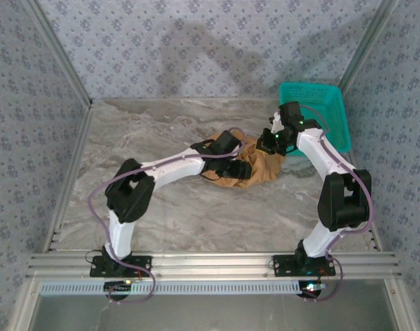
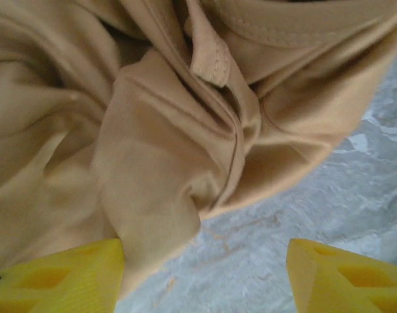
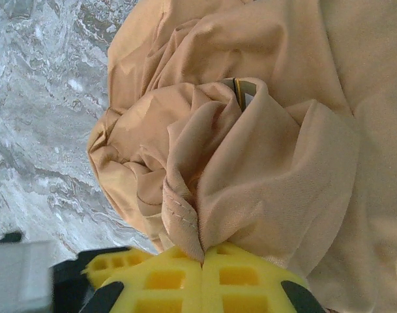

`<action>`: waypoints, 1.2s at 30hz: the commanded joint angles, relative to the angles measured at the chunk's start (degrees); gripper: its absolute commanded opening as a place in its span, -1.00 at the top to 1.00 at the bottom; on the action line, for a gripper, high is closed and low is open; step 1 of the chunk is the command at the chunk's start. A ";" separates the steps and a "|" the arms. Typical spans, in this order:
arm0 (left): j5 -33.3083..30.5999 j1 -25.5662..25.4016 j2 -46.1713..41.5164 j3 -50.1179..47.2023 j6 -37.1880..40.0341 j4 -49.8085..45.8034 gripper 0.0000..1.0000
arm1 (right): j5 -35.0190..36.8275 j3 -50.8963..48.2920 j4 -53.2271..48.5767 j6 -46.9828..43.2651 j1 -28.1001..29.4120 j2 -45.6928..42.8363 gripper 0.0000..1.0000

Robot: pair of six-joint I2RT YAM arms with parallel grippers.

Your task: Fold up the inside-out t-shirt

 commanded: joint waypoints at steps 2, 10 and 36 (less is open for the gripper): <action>-4.20 0.17 3.92 6.86 1.74 -3.48 -0.26 | 0.28 1.26 -1.54 -0.12 -0.27 -0.12 1.00; -10.23 2.46 1.20 12.86 3.90 -13.45 1.00 | 1.92 -1.05 -4.28 -2.95 -1.58 -0.91 1.00; -7.06 13.75 -11.03 8.60 1.65 -11.76 1.00 | 14.55 8.86 -13.87 -4.52 5.02 3.40 0.19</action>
